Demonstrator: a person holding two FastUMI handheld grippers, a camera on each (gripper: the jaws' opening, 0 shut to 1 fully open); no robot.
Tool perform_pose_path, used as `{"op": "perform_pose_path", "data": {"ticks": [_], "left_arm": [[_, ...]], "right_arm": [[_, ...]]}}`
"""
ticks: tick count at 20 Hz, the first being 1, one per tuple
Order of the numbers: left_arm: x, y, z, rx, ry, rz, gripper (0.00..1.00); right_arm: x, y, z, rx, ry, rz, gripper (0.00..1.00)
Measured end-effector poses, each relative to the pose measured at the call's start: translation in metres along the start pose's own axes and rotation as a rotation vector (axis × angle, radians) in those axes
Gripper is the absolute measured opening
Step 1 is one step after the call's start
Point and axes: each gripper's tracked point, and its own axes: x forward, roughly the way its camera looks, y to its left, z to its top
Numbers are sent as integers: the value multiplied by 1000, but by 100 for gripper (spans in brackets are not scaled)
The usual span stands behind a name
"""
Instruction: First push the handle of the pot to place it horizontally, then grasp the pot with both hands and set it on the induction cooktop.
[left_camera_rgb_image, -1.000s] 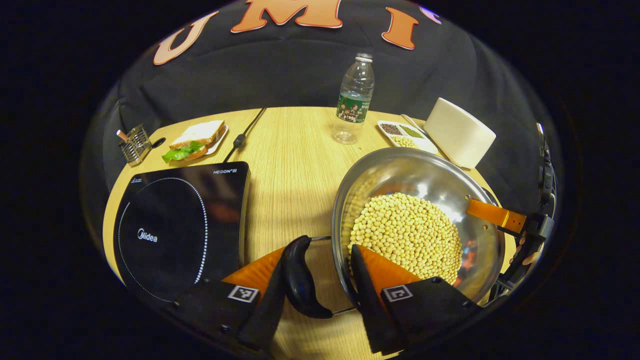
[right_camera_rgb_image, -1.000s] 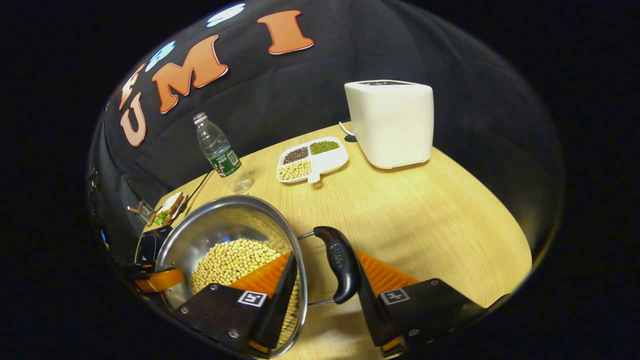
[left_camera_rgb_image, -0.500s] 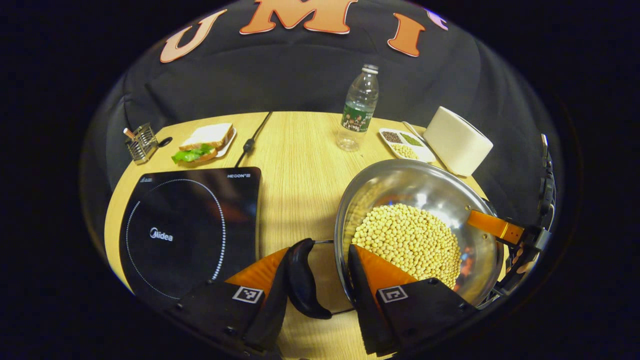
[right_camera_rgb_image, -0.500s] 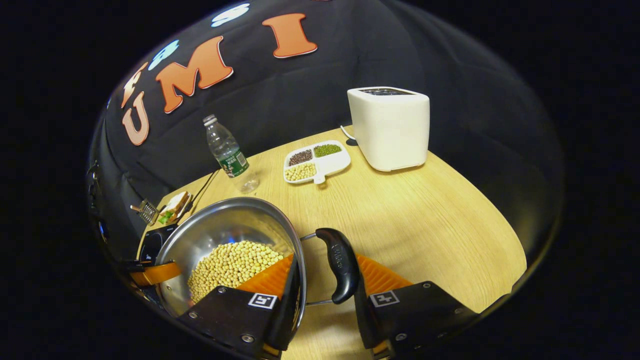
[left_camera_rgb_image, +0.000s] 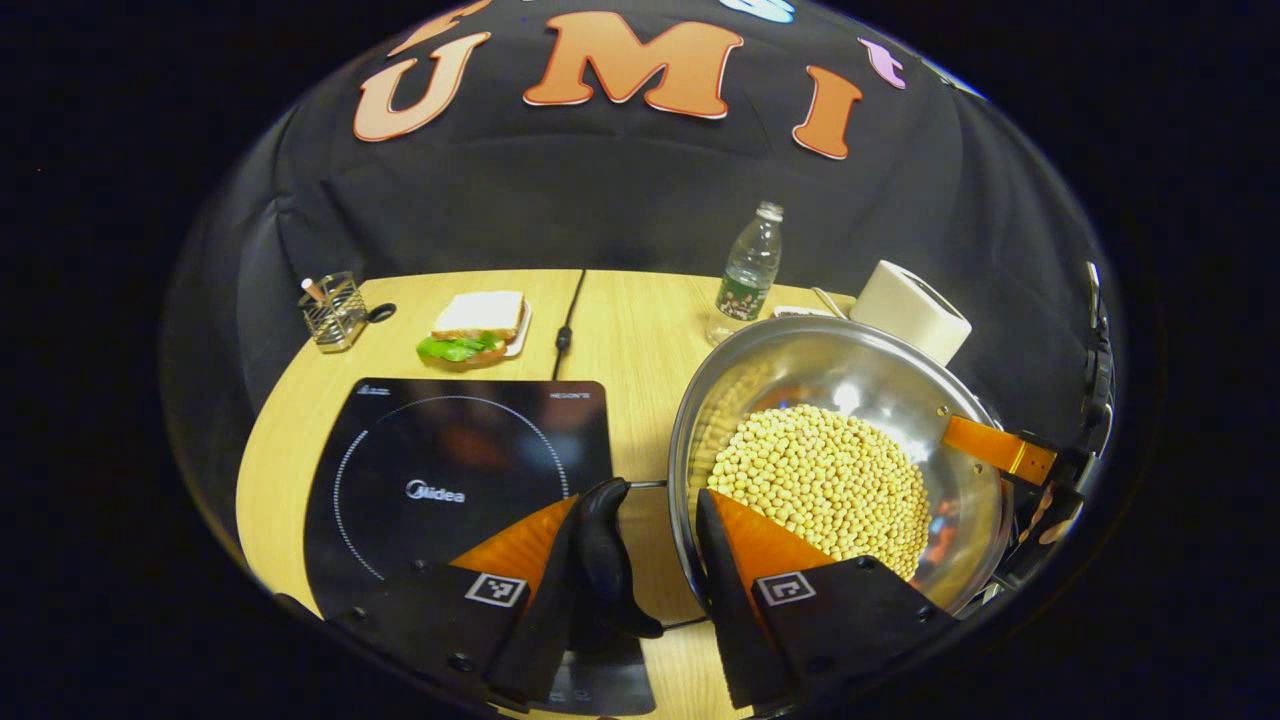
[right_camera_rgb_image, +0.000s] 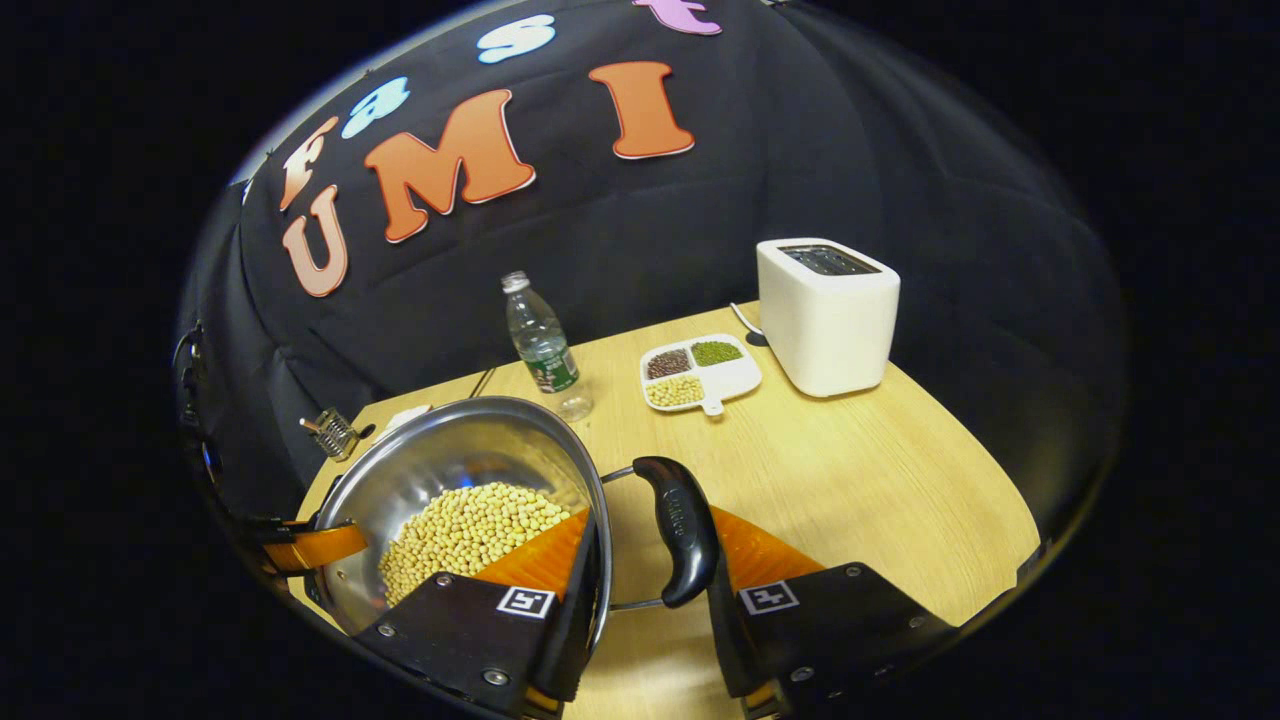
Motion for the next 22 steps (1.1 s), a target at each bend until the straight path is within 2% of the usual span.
{"op": "perform_pose_path", "data": {"ticks": [5, 11, 15, 22], "left_arm": [[-41, 55, 12, -17, -39, 39, 68], [-69, 122, 15, -14, -75, 90, 67], [-78, 165, 10, -11, -76, 120, 67], [-66, 231, -4, -27, -41, 197, 69]], "right_arm": [[-17, 63, 8, -24, -27, 48, 53], [-29, 130, 1, -26, -39, 81, 53], [-21, 171, -11, -32, -23, 113, 53], [10, 227, -42, -31, 16, 163, 53]]}}
